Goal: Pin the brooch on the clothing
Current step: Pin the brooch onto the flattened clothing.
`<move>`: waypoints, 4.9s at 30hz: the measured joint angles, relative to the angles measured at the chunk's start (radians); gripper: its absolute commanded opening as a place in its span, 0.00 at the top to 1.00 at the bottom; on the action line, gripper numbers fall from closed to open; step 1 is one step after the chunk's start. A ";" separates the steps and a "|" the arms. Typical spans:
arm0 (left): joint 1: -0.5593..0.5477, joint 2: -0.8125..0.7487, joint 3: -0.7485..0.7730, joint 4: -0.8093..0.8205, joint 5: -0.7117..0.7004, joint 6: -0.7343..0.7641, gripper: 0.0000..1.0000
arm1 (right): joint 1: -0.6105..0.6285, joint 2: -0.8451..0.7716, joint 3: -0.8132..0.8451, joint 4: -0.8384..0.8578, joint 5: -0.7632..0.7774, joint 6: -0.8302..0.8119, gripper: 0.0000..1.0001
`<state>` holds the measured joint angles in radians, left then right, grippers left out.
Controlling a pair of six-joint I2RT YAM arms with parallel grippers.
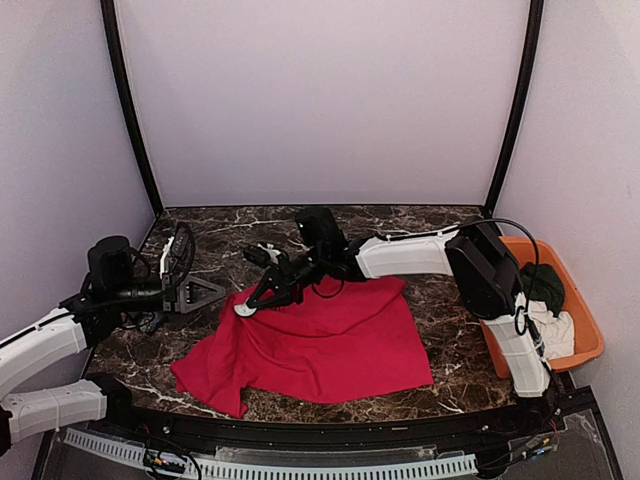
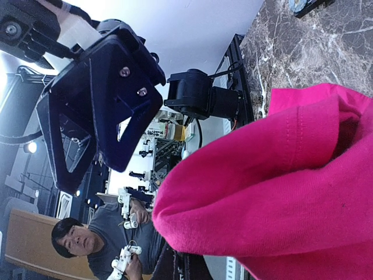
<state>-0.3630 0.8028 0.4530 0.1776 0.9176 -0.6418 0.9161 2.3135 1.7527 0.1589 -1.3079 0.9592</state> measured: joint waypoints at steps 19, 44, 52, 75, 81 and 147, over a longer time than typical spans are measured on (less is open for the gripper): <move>-0.051 0.138 -0.110 0.215 0.047 -0.148 0.63 | -0.034 -0.002 0.016 -0.004 0.034 0.011 1.00; -0.044 0.302 -0.122 0.509 -0.017 -0.205 0.74 | -0.031 -0.050 0.005 -0.034 0.034 -0.003 1.00; -0.027 0.302 -0.122 0.540 -0.016 -0.216 0.74 | -0.026 -0.051 -0.012 -0.035 0.033 -0.013 1.00; -0.025 0.333 -0.122 0.592 0.042 -0.247 0.66 | -0.014 -0.051 0.002 -0.066 0.029 -0.038 1.00; -0.025 0.331 -0.122 0.575 0.044 -0.236 0.64 | -0.014 -0.051 0.007 -0.079 0.029 -0.039 1.00; -0.008 0.364 -0.146 0.724 0.087 -0.313 0.92 | -0.011 -0.056 0.049 -0.117 0.019 -0.045 1.00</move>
<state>-0.3706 1.1667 0.3065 0.9016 1.0046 -0.9546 0.9051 2.2578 1.8015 0.0414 -1.2884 0.9138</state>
